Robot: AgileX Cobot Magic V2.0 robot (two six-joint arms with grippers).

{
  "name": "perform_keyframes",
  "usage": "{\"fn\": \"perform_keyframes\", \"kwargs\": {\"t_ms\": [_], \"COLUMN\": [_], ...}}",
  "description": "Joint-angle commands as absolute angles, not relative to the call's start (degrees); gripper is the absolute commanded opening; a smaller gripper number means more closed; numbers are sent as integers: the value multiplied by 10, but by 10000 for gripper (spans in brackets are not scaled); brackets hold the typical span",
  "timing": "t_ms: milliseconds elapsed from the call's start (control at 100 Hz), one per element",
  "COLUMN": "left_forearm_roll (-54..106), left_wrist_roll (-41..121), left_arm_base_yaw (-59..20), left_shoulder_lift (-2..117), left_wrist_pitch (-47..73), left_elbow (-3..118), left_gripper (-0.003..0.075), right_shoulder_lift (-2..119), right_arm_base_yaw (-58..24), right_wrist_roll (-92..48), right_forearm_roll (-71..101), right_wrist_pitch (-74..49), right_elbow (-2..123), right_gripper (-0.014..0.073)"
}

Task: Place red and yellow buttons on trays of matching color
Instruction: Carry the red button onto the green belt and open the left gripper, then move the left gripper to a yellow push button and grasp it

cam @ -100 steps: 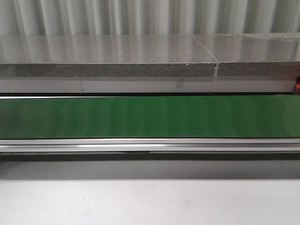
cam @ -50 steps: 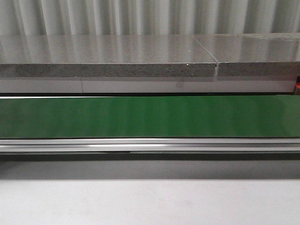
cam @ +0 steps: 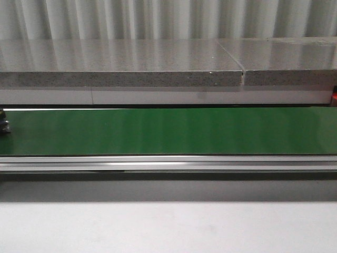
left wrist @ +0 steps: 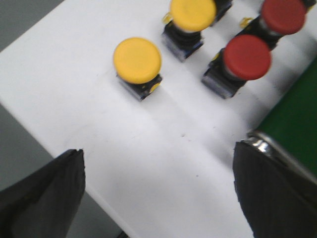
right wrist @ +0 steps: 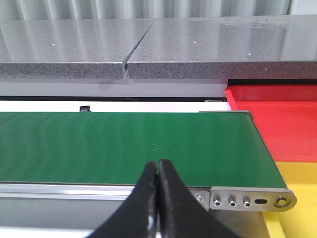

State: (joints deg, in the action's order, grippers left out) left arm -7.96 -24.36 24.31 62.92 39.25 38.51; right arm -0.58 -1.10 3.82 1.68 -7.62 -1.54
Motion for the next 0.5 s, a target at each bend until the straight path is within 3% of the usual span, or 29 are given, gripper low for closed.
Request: {"fn": "perform_keyframes", "kwargs": {"t_ms": [0,490], "left_forearm_roll": [-83,-93], "left_wrist_roll": [-252,-251], "left_arm_base_yaw": [263,273], "left_shoulder_lift": [618,719], "left_wrist_pitch": [341,305], "left_elbow": [370,388], "left_gripper": [586,586], "right_shoulder_lift": [-15,-15], "right_arm_base_yaw": [-11,-11], "right_wrist_roll": [37,37], "right_forearm_roll": [11,11], "right_wrist_pitch": [-27,-27], "right_elbow": [-16,-16], "right_gripper": [-67,-67]}}
